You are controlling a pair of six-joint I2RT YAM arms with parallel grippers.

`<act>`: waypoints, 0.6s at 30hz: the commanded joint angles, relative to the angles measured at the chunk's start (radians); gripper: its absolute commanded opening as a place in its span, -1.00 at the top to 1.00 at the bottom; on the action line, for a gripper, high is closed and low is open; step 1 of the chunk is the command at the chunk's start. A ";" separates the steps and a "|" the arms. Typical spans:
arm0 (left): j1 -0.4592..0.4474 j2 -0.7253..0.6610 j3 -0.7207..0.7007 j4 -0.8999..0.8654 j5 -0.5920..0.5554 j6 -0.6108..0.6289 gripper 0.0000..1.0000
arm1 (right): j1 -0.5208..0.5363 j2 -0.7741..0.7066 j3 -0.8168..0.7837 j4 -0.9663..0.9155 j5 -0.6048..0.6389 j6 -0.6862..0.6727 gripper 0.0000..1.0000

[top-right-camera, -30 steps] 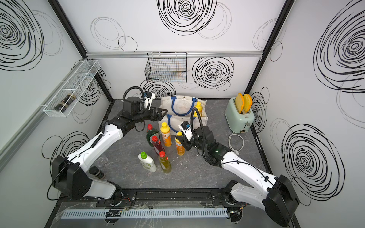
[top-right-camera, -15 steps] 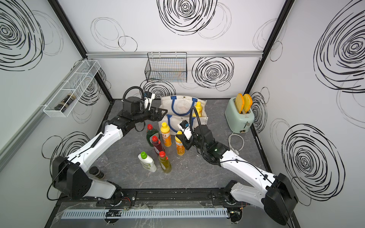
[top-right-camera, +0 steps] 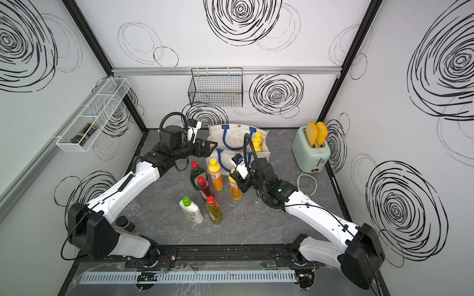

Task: Pack dish soap into the shopping bag
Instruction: Pick up the bottle of dish soap at the center of the board.

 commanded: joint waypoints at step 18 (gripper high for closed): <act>0.014 -0.020 -0.005 0.034 0.005 0.002 -0.92 | -0.054 0.125 0.495 -0.208 0.011 -0.031 1.00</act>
